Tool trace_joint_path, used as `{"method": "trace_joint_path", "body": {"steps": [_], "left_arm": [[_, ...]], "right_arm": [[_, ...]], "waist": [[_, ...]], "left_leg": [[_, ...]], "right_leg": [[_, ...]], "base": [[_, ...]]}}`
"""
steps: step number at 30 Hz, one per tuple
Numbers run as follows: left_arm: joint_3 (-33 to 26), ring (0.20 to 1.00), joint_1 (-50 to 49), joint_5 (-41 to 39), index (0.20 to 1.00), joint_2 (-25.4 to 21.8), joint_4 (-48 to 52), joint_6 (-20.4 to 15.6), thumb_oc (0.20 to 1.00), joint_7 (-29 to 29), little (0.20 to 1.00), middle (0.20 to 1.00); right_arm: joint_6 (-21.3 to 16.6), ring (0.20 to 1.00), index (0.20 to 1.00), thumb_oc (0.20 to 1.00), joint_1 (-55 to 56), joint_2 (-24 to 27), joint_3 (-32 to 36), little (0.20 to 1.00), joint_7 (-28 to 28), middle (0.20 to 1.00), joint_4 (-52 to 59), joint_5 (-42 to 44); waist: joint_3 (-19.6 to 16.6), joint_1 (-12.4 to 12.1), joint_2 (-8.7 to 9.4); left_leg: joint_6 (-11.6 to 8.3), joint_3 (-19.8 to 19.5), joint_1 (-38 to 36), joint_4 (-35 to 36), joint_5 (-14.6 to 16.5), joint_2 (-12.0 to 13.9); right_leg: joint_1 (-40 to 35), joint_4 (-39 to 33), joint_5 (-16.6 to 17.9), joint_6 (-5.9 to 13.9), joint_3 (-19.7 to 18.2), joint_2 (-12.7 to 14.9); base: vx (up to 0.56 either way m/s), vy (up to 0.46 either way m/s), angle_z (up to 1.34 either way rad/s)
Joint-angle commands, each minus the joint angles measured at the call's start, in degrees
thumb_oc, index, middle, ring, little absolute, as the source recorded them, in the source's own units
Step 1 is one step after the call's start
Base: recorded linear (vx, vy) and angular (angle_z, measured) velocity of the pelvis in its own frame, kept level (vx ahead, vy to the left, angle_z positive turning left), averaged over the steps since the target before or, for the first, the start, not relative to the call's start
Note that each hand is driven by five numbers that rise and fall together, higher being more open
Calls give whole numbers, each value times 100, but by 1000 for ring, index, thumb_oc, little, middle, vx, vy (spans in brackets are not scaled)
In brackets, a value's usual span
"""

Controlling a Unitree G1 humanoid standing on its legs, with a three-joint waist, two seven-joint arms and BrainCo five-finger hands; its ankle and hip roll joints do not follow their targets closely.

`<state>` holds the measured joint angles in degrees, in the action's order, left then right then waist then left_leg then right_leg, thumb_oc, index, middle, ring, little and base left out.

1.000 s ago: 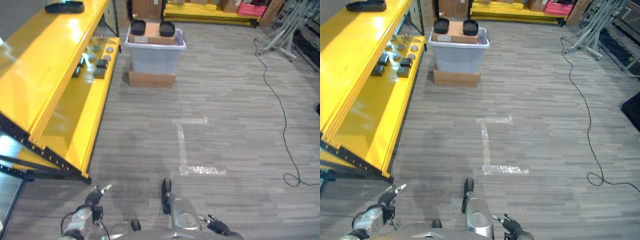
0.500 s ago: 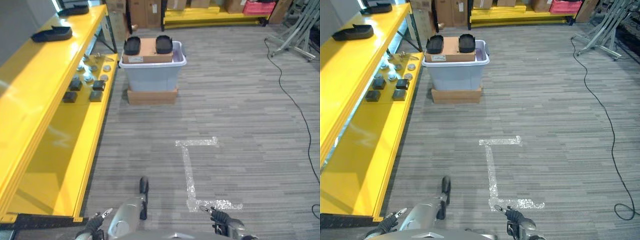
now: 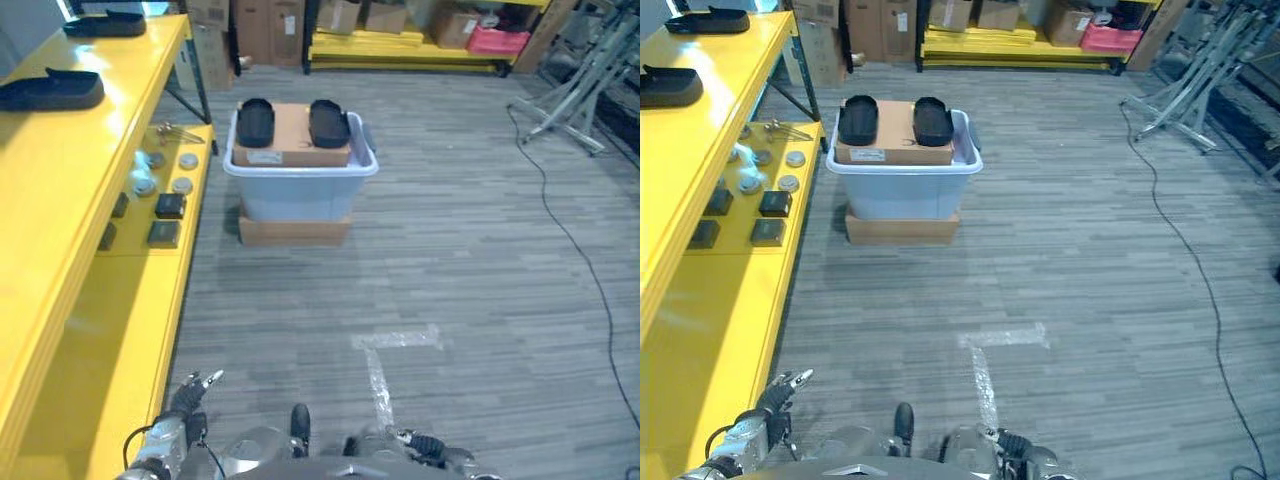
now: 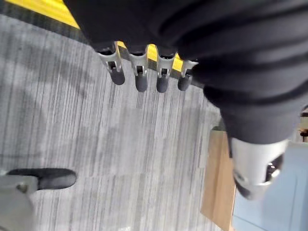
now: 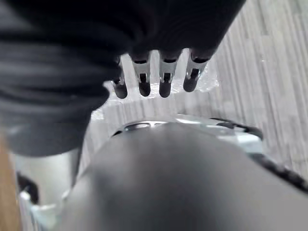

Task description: Move parts from the plastic box to the shelf.

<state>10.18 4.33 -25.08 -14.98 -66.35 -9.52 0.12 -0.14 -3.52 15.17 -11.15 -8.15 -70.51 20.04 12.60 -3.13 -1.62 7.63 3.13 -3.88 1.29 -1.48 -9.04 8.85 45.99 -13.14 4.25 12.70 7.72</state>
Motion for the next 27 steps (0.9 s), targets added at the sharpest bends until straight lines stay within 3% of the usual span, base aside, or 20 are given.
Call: {"method": "trace_joint_path", "body": {"steps": [1, 2, 3, 4, 6, 8, 9, 11, 14, 16, 18, 19, 20, 22, 23, 24, 26, 27], "left_arm": [[-39, 1000, -158, 9, 1000, -204, 165, 83, 1000, 51, 1000, 1000], [-44, 1000, -116, -29, 1000, -221, 171, 126, 1000, 55, 1000, 1000], [-45, 1000, -118, -29, 1000, -220, 172, 127, 1000, 55, 1000, 1000], [0, 1000, -31, -87, 1000, -199, 139, 206, 1000, 69, 1000, 1000], [79, 1000, 11, -70, 1000, -109, 49, 217, 1000, 39, 1000, 1000], [111, 1000, -6, -33, 1000, -36, 0, 205, 1000, 48, 1000, 1000], [115, 1000, -75, -48, 1000, 64, -25, 227, 1000, 126, 1000, 1000], [111, 1000, -104, -37, 1000, 126, -81, 259, 1000, 123, 1000, 1000], [114, 1000, -168, 216, 1000, 201, -161, 300, 1000, 57, 1000, 1000], [120, 1000, -184, 202, 1000, 232, -162, 153, 1000, 32, 1000, 1000], [122, 1000, -122, 214, 1000, 233, -16, 87, 1000, 28, 1000, 1000], [165, 1000, -23, 225, 1000, 224, 133, 71, 1000, 9, 1000, 1000], [188, 1000, 8, 234, 1000, 218, 181, 88, 1000, 10, 1000, 1000], [288, 1000, 92, 276, 1000, 208, 359, 28, 1000, 10, 1000, 1000], [305, 1000, 72, 279, 1000, 215, 394, -20, 1000, 7, 1000, 1000], [279, 1000, -42, 374, 1000, 239, 495, -98, 1000, 37, 1000, 1000], [306, 1000, -83, 416, 1000, 169, 609, -80, 1000, 12, 1000, 1000], [336, 1000, -104, 470, 1000, 138, 666, -16, 1000, 43, 1000, 1000]], "right_arm": [[-58, 1000, 1000, 1000, -17, 5, -127, 1000, 35, 1000, 34, 170], [-12, 1000, 1000, 1000, -9, 37, -135, 1000, 18, 1000, 33, 113], [-12, 1000, 1000, 1000, -8, 38, -136, 1000, 17, 1000, 33, 112], [105, 1000, 1000, 1000, 25, 86, -150, 1000, 26, 1000, 13, -4], [215, 1000, 1000, 1000, 82, 129, -107, 1000, 74, 1000, -68, 7], [279, 1000, 1000, 1000, 112, 137, -47, 1000, 97, 1000, -112, 36], [384, 1000, 1000, 1000, 131, 160, -4, 1000, 107, 1000, -169, 14], [383, 1000, 1000, 1000, 124, 176, 39, 1000, 138, 1000, -268, 27], [290, 1000, 1000, 1000, 119, 192, 152, 1000, 125, 1000, -320, 296], [192, 1000, 1000, 1000, 92, 243, 163, 1000, 113, 1000, -229, 168], [75, 1000, 1000, 1000, 93, 308, 135, 1000, 144, 1000, -175, 58], [-46, 1000, 1000, 1000, 69, 358, 123, 1000, 158, 1000, -154, 142], [-61, 1000, 1000, 1000, 56, 369, 131, 1000, 158, 1000, -142, 178], [-169, 1000, 1000, 1000, -67, 394, 169, 1000, 171, 1000, -34, 379], [-189, 1000, 1000, 1000, -98, 392, 164, 1000, 202, 1000, 28, 405], [-193, 1000, 1000, 1000, -152, 386, 184, 1000, 238, 1000, 143, 322], [-198, 1000, 1000, 1000, -204, 401, 101, 1000, 310, 1000, 256, 264], [-170, 1000, 1000, 1000, -294, 429, -6, 1000, 452, 1000, 319, 113]], "waist": [[133, 56, 92], [128, 171, 164], [142, 182, 152], [128, 374, 235], [84, 508, 272], [69, 560, 252], [12, 578, 209], [-38, 601, 171], [-51, 661, 118], [-56, 657, 162], [-23, 554, 308], [24, 459, 353], [37, 435, 355], [107, 297, 349], [138, 228, 317], [213, 107, 218], [191, -4, 287], [122, -75, 224]], "left_leg": [[-96, 77, -256, -211, 598, 392], [-103, 7, -376, -205, 727, 296], [-106, -5, -401, -202, 738, 308], [-150, -240, -635, -190, 942, 163], [-172, -467, -847, -213, 1129, 75], [-201, -565, -978, -270, 1256, 71], [-296, -570, -1138, -290, 1312, 130], [-415, -549, -1149, -588, 1147, 252], [-688, -492, -979, -1643, 484, 511], [-857, -417, -693, -2801, -6, 637], [-868, -299, -11, -3621, -105, 603], [-810, -188, 567, -3831, 37, 684], [-787, -129, 674, -3703, 90, 725], [-670, 117, 928, -2672, 334, 658], [-676, 107, 1037, -2264, 278, 553], [-766, -9, 1458, -1767, -204, 484], [-683, 104, 1338, -1592, 158, 363], [-592, 24, 1034, -1026, 300, 336]], "right_leg": [[-309, -2502, 1465, 151, 71, -197], [-111, -3053, 1603, 201, 30, -286], [-148, -3074, 1603, 202, 45, -297], [37, -3865, 1802, 211, -76, -416], [115, -4326, 2078, 219, -177, -414], [143, -4416, 2143, 217, -176, -408], [30, -4432, 2102, 91, -97, -463], [-8, -4356, 2034, -5, -140, -515], [-132, -4229, 1820, -209, -292, -645], [-328, -4277, 1699, -373, -353, -679], [-608, -4434, 1657, -457, -401, -608], [-803, -4520, 1599, -472, -406, -592], [-864, -4542, 1578, -463, -393, -594], [-1169, -4644, 1453, -373, -480, -612], [-1272, -4681, 1420, -343, -579, -661], [-1443, -4604, 1273, -342, -859, -834], [-1446, -4680, 1308, -284, -785, -771], [-1415, -4497, 1122, -285, -623, -817]], "base": [[434, -97, 31], [289, -58, 52], [502, -75, 59], [504, -73, 55], [549, -88, 49], [456, -102, 83], [642, -186, 70], [464, -159, 42], [403, -173, 21], [410, -197, 11], [299, -169, -3], [257, -130, -23], [239, -66, -15], [262, 54, 2], [332, 111, 3], [215, 79, -15], [152, 78, -41], [197, 84, -80]]}}
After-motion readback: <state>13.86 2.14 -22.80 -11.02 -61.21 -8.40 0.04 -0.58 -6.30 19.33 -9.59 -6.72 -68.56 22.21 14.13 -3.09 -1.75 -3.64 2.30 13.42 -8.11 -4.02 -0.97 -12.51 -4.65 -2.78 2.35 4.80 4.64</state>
